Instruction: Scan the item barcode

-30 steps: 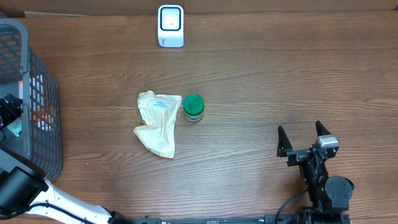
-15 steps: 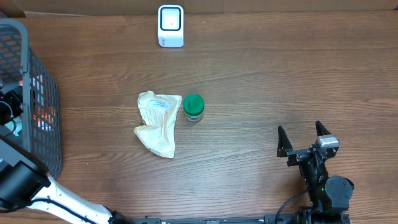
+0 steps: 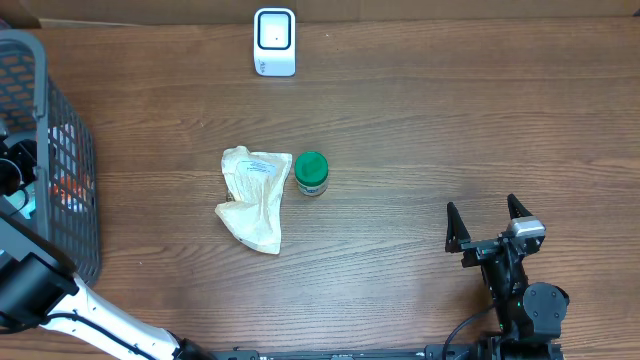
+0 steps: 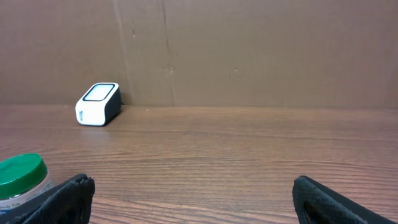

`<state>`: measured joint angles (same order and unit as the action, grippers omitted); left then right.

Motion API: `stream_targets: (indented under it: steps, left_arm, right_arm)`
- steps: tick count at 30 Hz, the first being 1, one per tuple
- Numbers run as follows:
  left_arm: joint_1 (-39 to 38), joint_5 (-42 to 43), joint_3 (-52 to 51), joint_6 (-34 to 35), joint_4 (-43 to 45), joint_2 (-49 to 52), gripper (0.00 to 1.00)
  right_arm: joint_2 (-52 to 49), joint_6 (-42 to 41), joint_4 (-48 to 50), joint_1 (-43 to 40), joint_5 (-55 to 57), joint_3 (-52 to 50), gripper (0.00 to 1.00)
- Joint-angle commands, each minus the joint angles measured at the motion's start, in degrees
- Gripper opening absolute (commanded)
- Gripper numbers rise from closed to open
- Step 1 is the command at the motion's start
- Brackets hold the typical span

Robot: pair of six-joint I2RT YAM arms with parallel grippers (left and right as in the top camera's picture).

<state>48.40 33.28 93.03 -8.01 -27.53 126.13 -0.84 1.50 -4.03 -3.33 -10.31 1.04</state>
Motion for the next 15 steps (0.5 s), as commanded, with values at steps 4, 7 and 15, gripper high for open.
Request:
stream_targets:
  steps: [4,7,15]
  left_arm:
    - [-1.46,-0.24,-2.43,-0.11,-2.38,0.09,0.13]
    - [-1.44,-0.37,-2.43,0.85,-2.16,-2.27,0.07]
    - [-1.44,-4.87,-2.56,8.13,-4.0,-3.61,0.17]
  right_arm:
    - [0.61,-0.2,0.28,-0.22,-0.26,-0.57,1.0]
    - [0.61,-0.2,0.28,-0.22,-0.26,-0.57,1.0]
    - [0.61,-0.2,0.31,-0.22,-0.26,-0.57,1.0]
